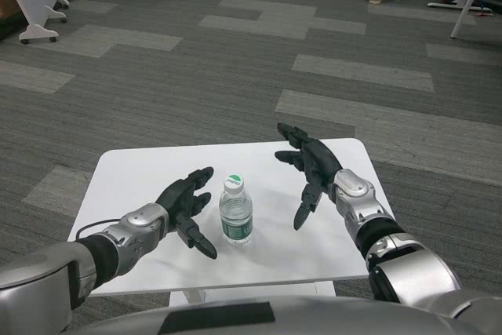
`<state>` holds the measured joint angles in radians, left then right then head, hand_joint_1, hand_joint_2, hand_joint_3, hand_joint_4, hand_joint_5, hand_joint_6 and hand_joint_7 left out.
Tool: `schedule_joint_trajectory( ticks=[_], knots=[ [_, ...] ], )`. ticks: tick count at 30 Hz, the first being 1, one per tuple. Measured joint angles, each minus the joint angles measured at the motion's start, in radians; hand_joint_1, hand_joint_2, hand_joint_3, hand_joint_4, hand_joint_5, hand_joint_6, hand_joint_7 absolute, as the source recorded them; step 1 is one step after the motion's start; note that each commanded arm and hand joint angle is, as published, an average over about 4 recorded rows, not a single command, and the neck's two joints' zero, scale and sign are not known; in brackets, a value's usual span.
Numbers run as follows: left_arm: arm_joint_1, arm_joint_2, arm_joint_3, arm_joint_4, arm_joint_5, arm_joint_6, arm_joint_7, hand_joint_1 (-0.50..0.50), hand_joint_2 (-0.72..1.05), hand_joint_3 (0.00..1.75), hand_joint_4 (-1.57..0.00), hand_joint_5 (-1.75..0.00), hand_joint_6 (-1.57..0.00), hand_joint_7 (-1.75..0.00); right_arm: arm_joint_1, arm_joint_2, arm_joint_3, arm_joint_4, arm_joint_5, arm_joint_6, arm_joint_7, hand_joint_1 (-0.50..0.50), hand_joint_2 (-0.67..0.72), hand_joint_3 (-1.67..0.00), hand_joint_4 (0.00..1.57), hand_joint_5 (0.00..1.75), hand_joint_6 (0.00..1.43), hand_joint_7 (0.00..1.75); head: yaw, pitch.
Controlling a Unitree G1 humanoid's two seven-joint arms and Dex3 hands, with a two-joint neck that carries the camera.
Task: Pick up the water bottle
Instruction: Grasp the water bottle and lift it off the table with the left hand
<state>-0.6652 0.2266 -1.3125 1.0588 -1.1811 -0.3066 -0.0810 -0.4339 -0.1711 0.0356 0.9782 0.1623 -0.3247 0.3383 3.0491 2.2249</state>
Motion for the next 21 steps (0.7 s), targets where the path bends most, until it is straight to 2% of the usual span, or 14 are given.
schedule_joint_trajectory(
  ticks=[5, 11, 21],
  knots=[
    [-0.010, -0.038, 0.000, 0.014, 0.000, -0.019, 0.024, 0.50, -0.46, 0.09, 0.00, -0.10, 0.00, 0.00, 0.011, 0.005, 0.001, -0.001, 0.000, 0.000, 0.000, -0.21, 0.72, -0.08, 0.00, 0.68, 0.00, 0.00, -0.001, 0.006],
    [-0.058, -0.090, -0.021, 0.037, -0.001, -0.029, 0.051, 0.50, -0.46, 0.09, 0.00, -0.10, 0.00, 0.00, 0.021, 0.007, 0.003, -0.023, 0.000, -0.002, 0.000, -0.23, 0.72, -0.08, 0.00, 0.68, 0.00, 0.00, -0.009, 0.009],
    [-0.076, -0.104, -0.090, 0.040, -0.002, -0.030, 0.058, 0.50, -0.46, 0.09, 0.00, -0.10, 0.00, 0.00, 0.039, 0.009, 0.009, -0.050, 0.000, -0.004, 0.001, -0.22, 0.72, -0.08, 0.00, 0.68, 0.00, 0.00, -0.011, 0.014]
  ],
)
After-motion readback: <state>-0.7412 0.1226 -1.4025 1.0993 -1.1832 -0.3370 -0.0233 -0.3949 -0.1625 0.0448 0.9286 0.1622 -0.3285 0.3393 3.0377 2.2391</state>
